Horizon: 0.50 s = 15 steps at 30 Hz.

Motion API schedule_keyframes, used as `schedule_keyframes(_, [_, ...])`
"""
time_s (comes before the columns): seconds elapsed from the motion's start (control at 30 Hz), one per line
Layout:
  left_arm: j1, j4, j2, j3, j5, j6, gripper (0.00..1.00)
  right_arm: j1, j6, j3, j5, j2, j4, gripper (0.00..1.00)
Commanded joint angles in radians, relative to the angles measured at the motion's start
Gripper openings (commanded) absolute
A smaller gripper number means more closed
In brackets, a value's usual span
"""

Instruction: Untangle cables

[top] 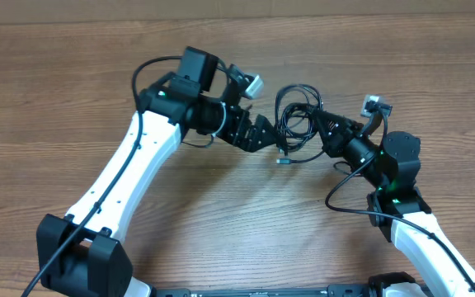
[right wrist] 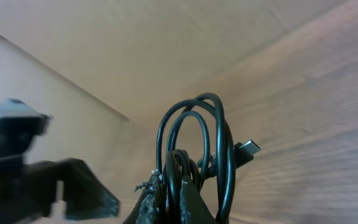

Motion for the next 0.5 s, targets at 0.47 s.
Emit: schedule_keyframes(0.47, [0.021,0.051,-0.011,0.013,0.236,0.045,0.99,-0.003,0.344,0.003,-0.034,-0.002,0.248,0.04])
